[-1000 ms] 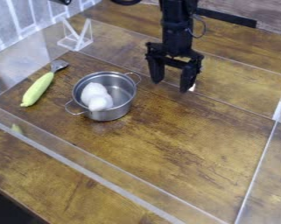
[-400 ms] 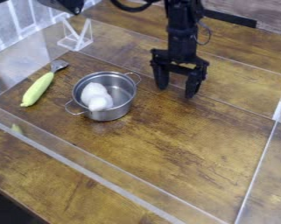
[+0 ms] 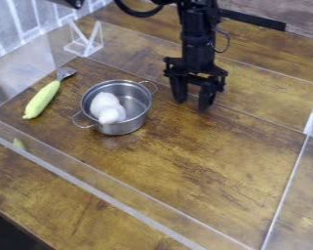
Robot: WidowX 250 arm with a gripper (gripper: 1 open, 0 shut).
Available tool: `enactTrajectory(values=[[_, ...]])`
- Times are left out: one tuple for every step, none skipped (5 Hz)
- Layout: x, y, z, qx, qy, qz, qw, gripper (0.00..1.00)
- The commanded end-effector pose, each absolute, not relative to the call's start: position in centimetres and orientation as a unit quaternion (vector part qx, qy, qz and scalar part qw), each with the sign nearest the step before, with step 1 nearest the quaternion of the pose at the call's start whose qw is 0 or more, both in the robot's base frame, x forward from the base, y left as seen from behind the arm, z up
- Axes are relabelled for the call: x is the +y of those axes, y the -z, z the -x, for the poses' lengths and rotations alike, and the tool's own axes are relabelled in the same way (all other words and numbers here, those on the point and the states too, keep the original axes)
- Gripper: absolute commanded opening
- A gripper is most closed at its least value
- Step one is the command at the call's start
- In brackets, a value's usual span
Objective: Put the mushroom in the silver pot
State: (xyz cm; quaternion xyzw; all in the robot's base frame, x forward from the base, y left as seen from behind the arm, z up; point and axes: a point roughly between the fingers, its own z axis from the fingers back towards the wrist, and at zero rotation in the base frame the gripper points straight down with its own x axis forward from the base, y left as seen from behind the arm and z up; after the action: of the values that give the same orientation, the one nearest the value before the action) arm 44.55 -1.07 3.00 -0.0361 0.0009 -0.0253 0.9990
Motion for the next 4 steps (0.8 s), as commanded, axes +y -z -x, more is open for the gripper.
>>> enactTrajectory(values=[[-0.3,-7.8,-45.2,-0.044,0.023,0.035,0.998,0.0],[-0.3,-9.9,-45.4,-0.053,0.033,0.036,0.997,1.0],[-1.0,-11.4,-46.3,-0.061,0.046,0.037,0.996,1.0],[-2.0,-11.4,-46.2,-0.062,0.063,0.037,0.995,1.0]])
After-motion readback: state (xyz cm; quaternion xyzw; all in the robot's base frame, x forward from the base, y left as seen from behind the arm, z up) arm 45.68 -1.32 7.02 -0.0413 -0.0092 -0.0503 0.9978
